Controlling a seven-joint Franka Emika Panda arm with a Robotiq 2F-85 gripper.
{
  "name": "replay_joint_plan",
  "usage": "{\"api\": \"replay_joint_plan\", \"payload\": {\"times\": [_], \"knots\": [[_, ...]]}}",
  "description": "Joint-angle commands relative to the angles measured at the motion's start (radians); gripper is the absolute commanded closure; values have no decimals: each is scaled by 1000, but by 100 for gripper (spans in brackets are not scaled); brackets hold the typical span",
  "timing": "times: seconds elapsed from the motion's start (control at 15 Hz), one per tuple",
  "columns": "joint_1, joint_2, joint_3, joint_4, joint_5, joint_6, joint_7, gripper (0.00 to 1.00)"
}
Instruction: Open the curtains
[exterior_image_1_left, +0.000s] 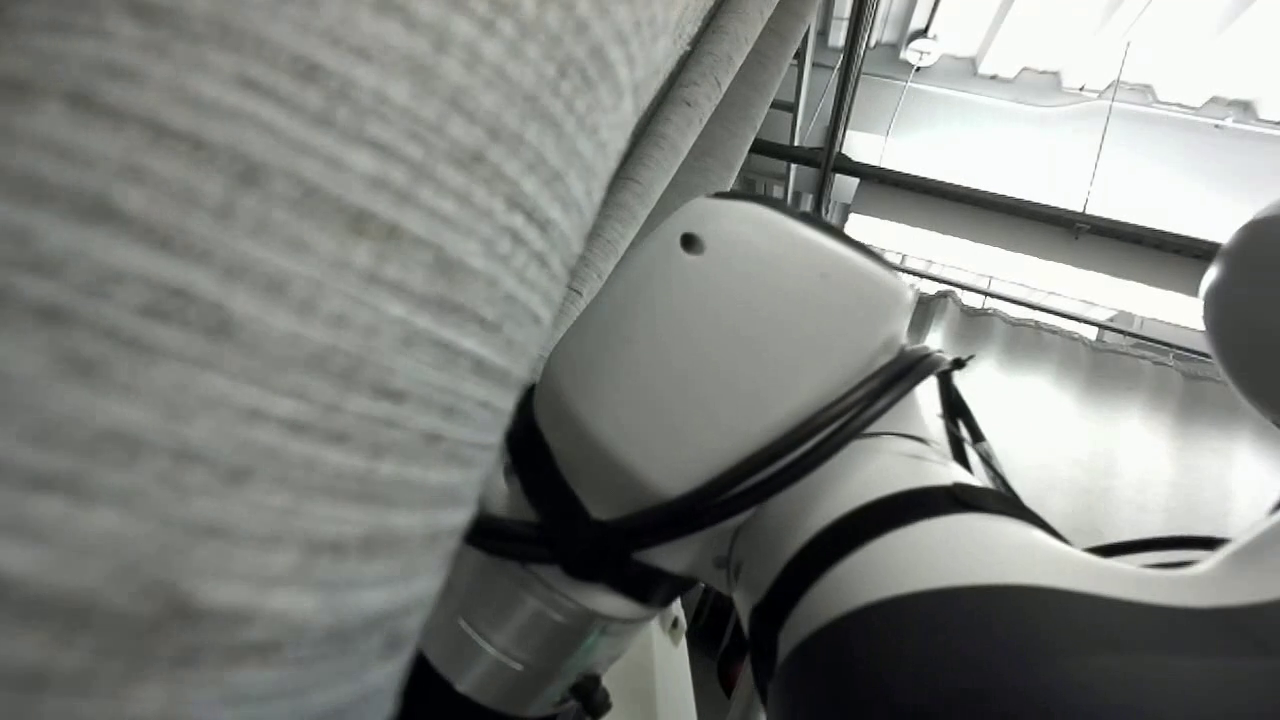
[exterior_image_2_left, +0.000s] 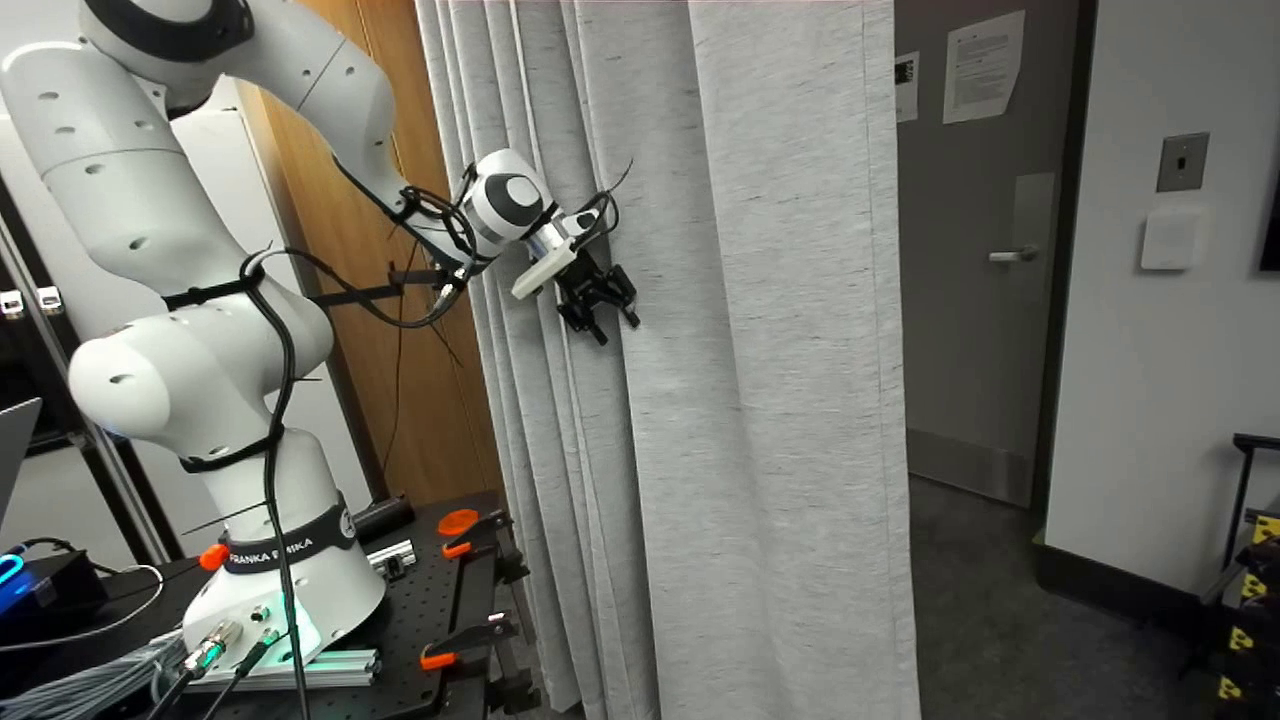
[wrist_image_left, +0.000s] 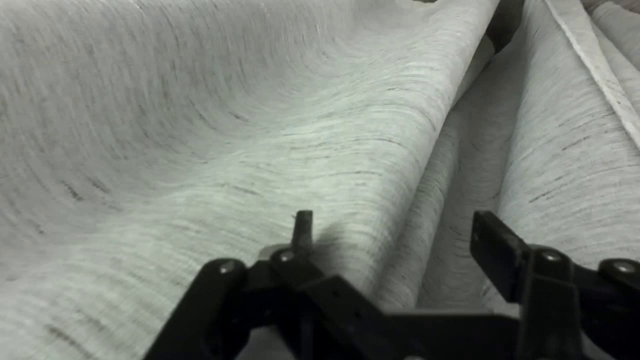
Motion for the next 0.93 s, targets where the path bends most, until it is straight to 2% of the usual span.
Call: {"api": "replay_joint_plan", "payload": {"times": [0.0,0.07,0.13,0.47,0.67,0.87], "knots": [[-15,68,-40,49,56,-72,-48,0],[113,88,-187,56,34,-90,-23,0],[136,80,-231,56,48,-85,-26,0],[308,0,-539,22,146,-63,-15,0],[355,-47,-656,-5,172,-71,1,0],[370,-113,-727,-55,186,-78,11,0]]}}
